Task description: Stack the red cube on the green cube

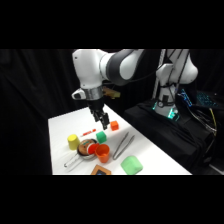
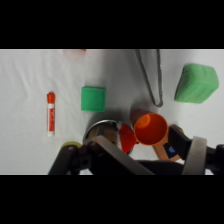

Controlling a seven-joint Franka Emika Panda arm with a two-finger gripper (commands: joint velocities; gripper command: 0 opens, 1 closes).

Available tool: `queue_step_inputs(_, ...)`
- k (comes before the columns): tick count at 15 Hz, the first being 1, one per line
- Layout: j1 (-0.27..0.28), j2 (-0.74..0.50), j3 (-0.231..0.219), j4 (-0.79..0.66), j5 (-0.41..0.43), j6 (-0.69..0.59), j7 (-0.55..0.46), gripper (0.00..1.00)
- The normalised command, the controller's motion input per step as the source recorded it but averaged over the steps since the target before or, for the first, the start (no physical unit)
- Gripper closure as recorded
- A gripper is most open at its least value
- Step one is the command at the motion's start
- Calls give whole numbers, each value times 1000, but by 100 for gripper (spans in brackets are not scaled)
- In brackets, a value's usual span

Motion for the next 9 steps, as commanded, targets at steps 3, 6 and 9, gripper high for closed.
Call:
queue_step_inputs(3,-21,-18,18,-12,-20,9,23,0)
queue_step_inputs(6,-30,-84,10,-74,-24,27,6,0)
queue_step_inputs(9,-47,-149,-8,-162,-26,79,2,0)
